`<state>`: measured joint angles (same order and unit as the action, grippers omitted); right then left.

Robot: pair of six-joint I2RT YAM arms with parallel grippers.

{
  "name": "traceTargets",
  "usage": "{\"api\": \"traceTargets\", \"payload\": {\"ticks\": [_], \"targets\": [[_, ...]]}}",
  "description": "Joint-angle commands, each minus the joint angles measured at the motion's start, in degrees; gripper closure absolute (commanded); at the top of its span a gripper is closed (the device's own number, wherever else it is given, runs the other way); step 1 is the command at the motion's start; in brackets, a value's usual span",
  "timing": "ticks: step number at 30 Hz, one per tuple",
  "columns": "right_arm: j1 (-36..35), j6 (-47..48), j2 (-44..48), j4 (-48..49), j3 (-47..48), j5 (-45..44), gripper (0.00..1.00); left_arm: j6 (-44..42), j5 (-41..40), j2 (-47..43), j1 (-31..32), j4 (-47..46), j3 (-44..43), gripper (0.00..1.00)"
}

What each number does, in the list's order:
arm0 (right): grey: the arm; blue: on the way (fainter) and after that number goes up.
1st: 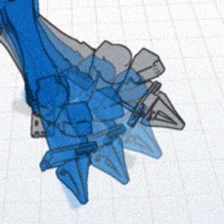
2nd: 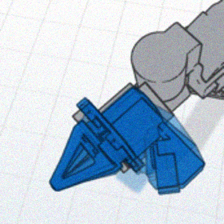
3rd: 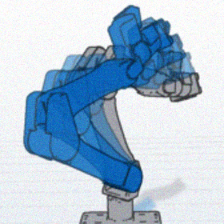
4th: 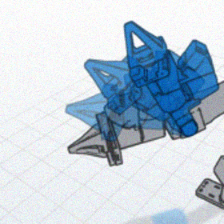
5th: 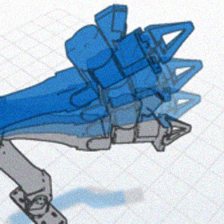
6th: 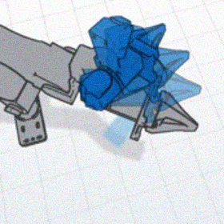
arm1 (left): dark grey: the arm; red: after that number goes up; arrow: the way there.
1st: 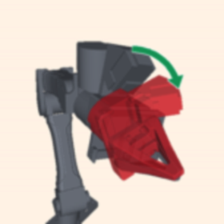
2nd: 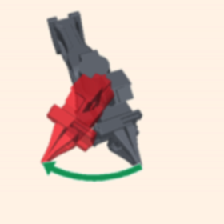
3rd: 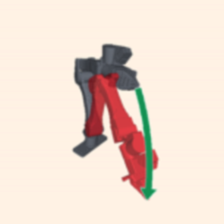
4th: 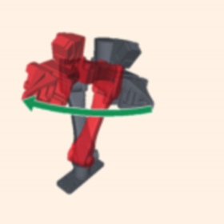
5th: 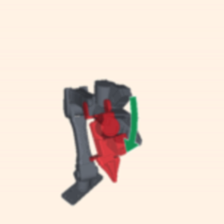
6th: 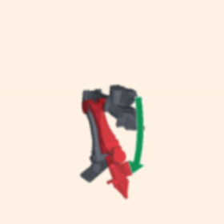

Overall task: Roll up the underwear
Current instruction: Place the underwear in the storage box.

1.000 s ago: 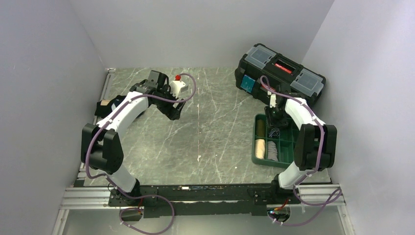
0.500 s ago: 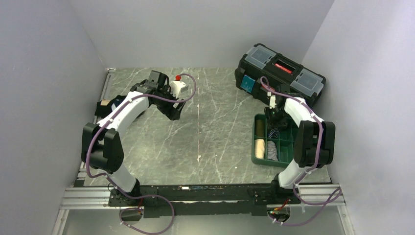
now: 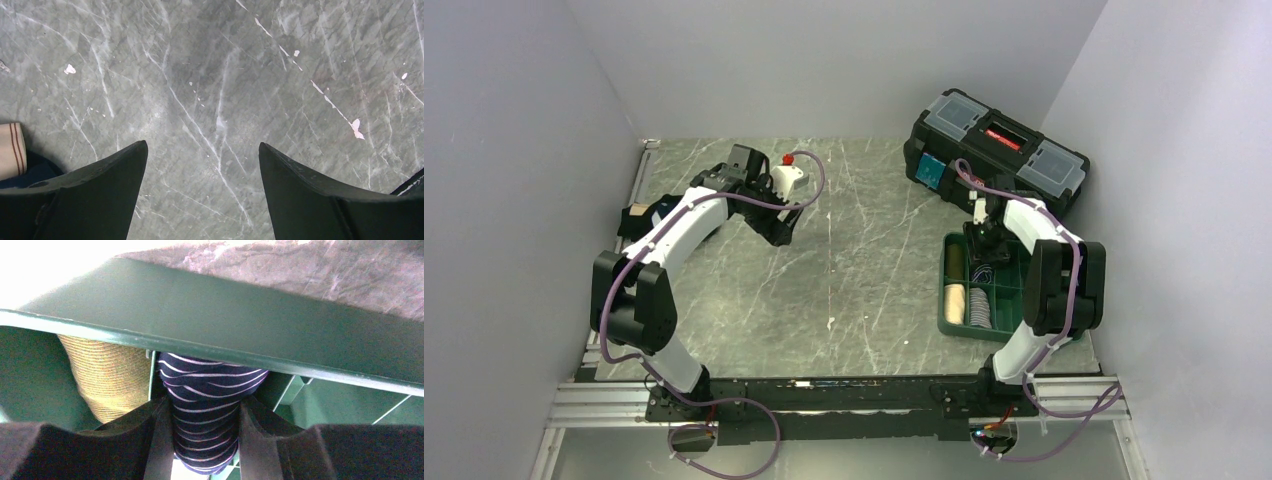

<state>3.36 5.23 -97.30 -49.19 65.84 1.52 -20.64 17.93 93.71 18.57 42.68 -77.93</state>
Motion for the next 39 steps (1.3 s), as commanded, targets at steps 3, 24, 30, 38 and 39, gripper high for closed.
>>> {"api": "traceTargets", "payload": {"ticks": [3, 24, 30, 38, 39], "targets": [[0.51, 0.02, -1.67, 4.16, -1.05, -0.55, 0.84, 0.25, -0.53, -1.53, -0.11, -0.74, 0.62, 0.14], [0.49, 0.56, 2.13, 0.86, 4.41, 1.16, 0.41, 0.08, -0.45, -1.66, -0.11, -0.32, 0.40, 0.14], [0.52, 0.74, 3.28, -0.67, 6.16, 1.17, 0.40, -0.01, -0.60, -1.78, -0.15, -0.22, 0.41, 0.14], [0.51, 1.78, 4.98, -0.10, 3.18, 2.07, 0.41, 0.10, -0.45, -1.88, -0.13, -0.40, 0.38, 0.14], [0.51, 2.09, 5.15, 0.27, 2.37, 2.23, 0.43, 0.16, -0.37, -1.94, -0.11, -0.36, 0.45, 0.14]]}}
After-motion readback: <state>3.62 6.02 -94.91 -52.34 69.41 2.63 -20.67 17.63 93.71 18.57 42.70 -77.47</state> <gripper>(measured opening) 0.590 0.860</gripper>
